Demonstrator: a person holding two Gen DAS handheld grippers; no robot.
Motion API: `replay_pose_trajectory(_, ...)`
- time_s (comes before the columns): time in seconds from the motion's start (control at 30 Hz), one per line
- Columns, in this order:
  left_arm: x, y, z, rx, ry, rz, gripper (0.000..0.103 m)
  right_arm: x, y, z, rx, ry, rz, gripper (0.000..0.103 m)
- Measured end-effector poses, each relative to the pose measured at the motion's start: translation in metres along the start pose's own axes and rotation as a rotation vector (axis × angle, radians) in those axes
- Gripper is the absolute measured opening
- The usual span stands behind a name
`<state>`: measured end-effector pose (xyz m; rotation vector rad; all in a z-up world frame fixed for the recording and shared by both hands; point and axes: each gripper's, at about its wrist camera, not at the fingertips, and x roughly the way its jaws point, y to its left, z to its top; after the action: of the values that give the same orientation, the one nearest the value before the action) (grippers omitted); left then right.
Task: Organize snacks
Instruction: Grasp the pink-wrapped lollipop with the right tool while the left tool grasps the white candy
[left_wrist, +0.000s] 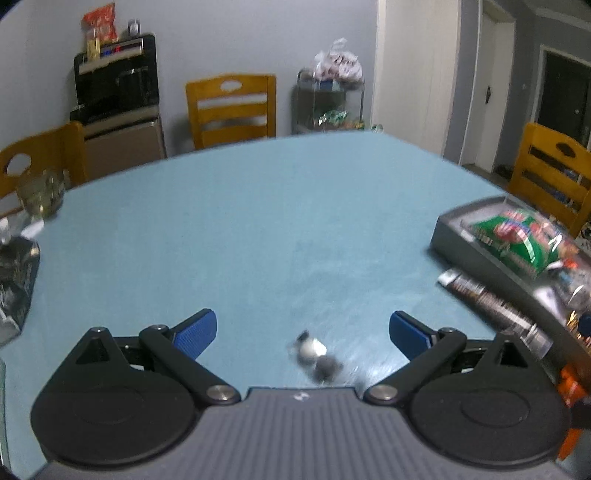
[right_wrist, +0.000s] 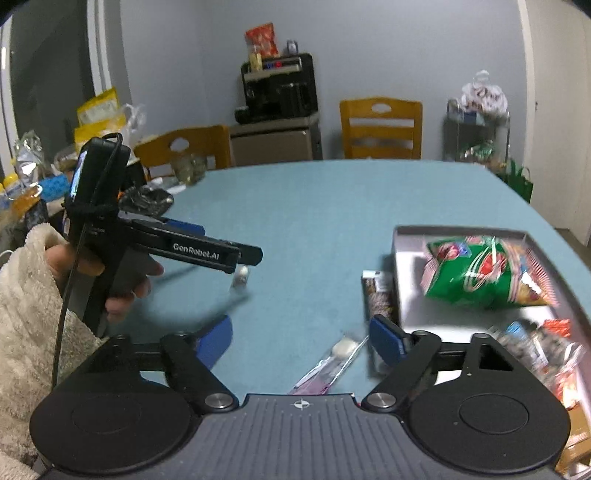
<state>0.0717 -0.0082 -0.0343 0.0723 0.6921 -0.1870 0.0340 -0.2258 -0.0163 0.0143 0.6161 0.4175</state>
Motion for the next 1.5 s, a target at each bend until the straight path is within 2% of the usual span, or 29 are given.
replay_pose_trajectory(0.13, 0.008, 0.002, -0.002, -0.019, 0.014, 0.010, 0.101, 0.013, 0.007, -0.004, 0.013, 0.011, -0.034, 0.065)
replay_pose_trajectory(0.23, 0.011, 0.001, -0.001, -0.012, 0.020, -0.001, 0.101, 0.022, 0.010, -0.008, 0.005, 0.031, -0.074, 0.060)
replay_pose_trajectory(0.47, 0.014, -0.010, -0.004, 0.007, 0.050, -0.060, 0.101, 0.041, 0.008, -0.017, 0.014, 0.119, -0.100, 0.060)
replay_pose_trajectory(0.67, 0.023, -0.020, -0.008, 0.023, 0.070, -0.056, 0.099, 0.049, 0.009, -0.020, 0.019, 0.135, -0.088, 0.059)
replay_pose_trajectory(0.87, 0.031, -0.017, -0.010, 0.027, 0.076, -0.034, 0.087, 0.054, 0.011, -0.018, -0.002, 0.124, -0.112, 0.057)
replay_pose_trajectory(0.9, 0.030, -0.017, -0.010, 0.031, 0.074, -0.038, 0.083, 0.055, 0.012, -0.018, -0.009, 0.121, -0.115, 0.057)
replay_pose_trajectory(1.03, 0.030, -0.016, -0.010, 0.042, 0.065, -0.056, 0.072, 0.058, 0.016, -0.020, -0.058, 0.116, -0.107, 0.049)
replay_pose_trajectory(1.13, 0.030, -0.019, -0.011, 0.056, 0.052, -0.069, 0.067, 0.061, 0.017, -0.020, -0.055, 0.124, -0.075, 0.048)
replay_pose_trajectory(1.23, 0.030, -0.018, -0.011, 0.059, 0.049, -0.077, 0.067, 0.060, 0.016, -0.017, -0.025, 0.131, -0.032, 0.048)
replay_pose_trajectory(1.5, 0.028, -0.020, -0.011, 0.077, 0.048, -0.115, 0.050, 0.064, 0.021, -0.019, -0.054, 0.113, -0.068, 0.047)
